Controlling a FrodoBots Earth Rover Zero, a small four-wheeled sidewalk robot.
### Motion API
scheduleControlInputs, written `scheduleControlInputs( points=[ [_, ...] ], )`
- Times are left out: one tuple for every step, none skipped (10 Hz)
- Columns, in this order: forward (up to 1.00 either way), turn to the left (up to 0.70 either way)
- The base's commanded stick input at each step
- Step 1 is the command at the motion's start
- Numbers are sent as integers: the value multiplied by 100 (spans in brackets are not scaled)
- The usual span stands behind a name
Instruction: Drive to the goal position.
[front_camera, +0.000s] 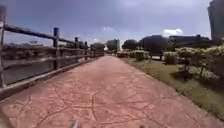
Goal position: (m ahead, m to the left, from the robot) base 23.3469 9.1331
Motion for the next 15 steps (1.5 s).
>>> scheduleControlInputs(
  points=[
    [70,0],
    [70,0],
    [70,0],
    [70,0],
    [70,0],
    [70,0],
    [70,0],
    [70,0],
    [70,0],
    [70,0],
    [70,0],
    [70,0],
    [70,0],
    [70,0],
    [70,0]
  ],
)
